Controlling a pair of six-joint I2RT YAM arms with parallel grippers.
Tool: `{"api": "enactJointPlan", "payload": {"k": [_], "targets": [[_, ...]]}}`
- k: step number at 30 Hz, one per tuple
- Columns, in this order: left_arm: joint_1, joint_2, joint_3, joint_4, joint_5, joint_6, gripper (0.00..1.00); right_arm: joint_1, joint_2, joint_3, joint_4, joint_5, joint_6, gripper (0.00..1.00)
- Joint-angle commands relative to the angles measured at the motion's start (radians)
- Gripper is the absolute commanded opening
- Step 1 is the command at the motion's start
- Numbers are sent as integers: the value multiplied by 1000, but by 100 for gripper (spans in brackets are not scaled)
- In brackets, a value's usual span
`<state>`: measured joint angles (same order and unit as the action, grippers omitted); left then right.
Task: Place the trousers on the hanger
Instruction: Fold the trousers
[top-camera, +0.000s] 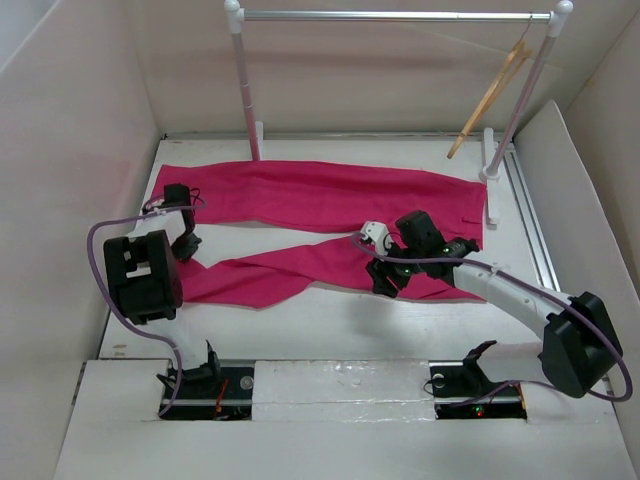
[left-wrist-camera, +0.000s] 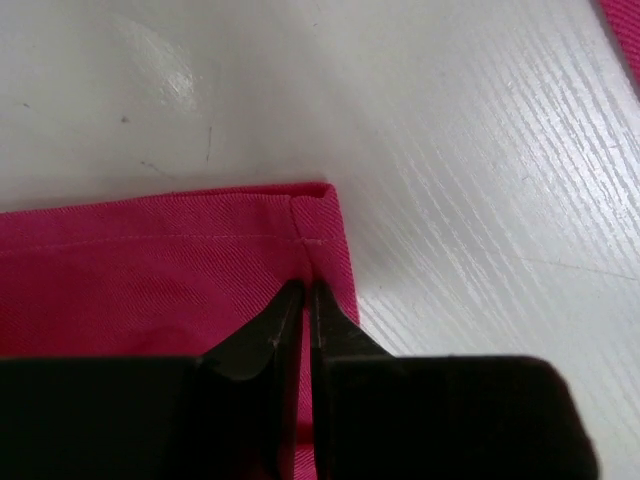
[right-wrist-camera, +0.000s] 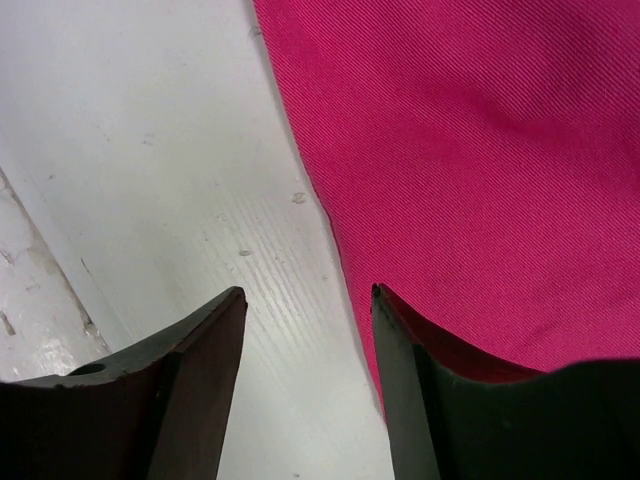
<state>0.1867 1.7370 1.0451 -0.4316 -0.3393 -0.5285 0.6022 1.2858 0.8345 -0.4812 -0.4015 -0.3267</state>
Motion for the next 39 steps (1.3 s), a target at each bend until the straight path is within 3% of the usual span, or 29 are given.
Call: {"api": "enactJointPlan", "payload": {"k": [1, 9, 14, 17, 18, 19, 24, 29, 33, 38, 39], "targets": [[5, 52, -27, -18, -18, 7, 0, 2, -9, 3, 39, 29, 3, 61], [30, -173, 56, -30, 88, 15, 0, 11, 108, -41, 101, 154, 17, 68], [30, -243, 81, -39, 120, -22, 0, 11, 222, -37, 162, 257, 67, 63], [30, -251, 85, -39, 120, -28, 0, 11, 251, -48, 194, 289, 93, 41], [30, -235, 87, -45, 96, -30, 0, 11, 256, -54, 203, 296, 100, 9], [30, -228, 92, -52, 82, -30, 0, 11, 256, -64, 205, 309, 107, 0], [30, -229, 122, -67, 33, -41, 0, 11, 97, -169, 178, 309, 136, 0], [39, -260, 223, -73, -26, -60, 0, 10, -62, -242, 83, 182, 190, 0], [48, -166, 395, -142, -53, -47, 0, 25, -146, -281, -29, 159, 176, 0], [48, -58, 483, -157, -84, -21, 0, 38, -244, -307, -77, 116, 227, 0], [48, -7, 496, -188, -99, -21, 0, 38, -246, -307, -86, 113, 227, 8]]}}
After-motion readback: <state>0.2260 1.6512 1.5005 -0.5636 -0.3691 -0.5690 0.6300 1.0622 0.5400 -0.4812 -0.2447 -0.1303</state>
